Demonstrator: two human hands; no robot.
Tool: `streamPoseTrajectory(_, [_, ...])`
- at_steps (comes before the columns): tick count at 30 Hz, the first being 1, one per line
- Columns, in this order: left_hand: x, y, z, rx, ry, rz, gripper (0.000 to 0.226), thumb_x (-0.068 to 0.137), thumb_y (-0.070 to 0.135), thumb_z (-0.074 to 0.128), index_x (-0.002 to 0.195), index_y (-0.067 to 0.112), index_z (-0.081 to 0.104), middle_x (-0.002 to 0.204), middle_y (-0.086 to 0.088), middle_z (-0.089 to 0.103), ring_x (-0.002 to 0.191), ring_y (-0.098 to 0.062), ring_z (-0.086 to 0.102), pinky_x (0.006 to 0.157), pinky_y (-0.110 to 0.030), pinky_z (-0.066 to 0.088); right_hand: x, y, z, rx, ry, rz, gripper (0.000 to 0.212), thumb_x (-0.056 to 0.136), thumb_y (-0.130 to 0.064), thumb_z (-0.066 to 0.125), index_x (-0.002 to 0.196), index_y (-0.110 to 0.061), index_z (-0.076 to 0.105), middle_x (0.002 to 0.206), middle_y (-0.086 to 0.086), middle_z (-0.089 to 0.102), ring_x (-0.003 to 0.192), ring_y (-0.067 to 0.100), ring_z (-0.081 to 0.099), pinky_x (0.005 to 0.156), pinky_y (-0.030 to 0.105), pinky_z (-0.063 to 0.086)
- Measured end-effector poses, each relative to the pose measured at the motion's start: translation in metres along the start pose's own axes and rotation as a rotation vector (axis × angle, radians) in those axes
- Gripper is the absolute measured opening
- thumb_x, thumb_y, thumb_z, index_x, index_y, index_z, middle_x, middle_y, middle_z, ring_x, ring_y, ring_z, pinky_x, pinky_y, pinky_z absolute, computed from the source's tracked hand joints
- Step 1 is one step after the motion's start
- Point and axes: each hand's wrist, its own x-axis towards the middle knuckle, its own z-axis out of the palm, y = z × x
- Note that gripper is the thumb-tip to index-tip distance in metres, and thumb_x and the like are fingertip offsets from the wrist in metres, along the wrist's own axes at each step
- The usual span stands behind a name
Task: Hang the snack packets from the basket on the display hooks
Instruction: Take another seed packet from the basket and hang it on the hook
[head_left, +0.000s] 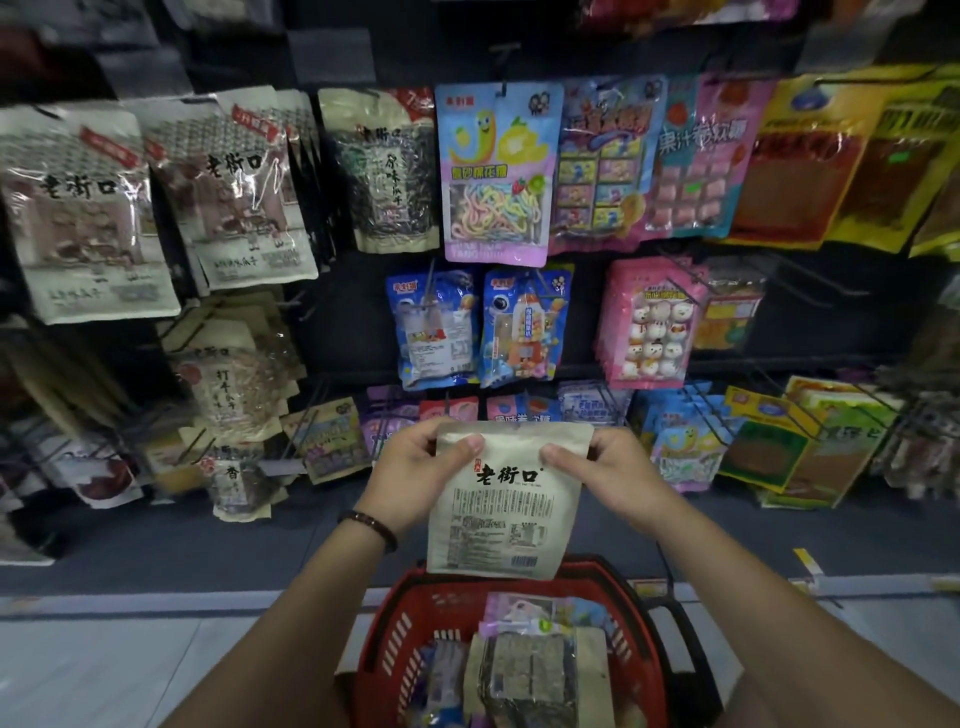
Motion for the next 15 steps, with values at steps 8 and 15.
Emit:
streamPoseTrajectory(8, [0.008, 0.037, 0.008, 0.352, 0.487, -0.021, 0.055, 0.077, 0.03, 0.088, 0.116, 0.022, 0.049, 0.114, -0.001, 0.058, 0.109, -0.024, 0.06, 0.097, -0.045, 0.054, 0.028, -0.062, 0.035, -0.171, 0.18, -0.029, 0.015, 0.094, -0.032, 0.08, 0.08, -0.026, 0.082, 0.079, -0.013, 0.081, 0.072, 0.007, 0.078, 0.063, 0.027, 0.059])
streamPoseTrajectory(15, [-0.024, 0.051, 0.038, 0.18, 0.259, -0.063, 0.093, 0.068, 0.042, 0.084, 0.144, 0.027, 0.033, 0.139, 0.009, 0.04, 0.133, -0.011, 0.043, 0.109, -0.031, 0.042, 0.041, -0.113, 0.071, -0.396, 0.327, -0.112, 0.042, 0.086, -0.047, 0.079, 0.067, -0.01, 0.074, 0.06, -0.001, 0.073, 0.054, 0.014, 0.068, 0.053, 0.037, 0.054])
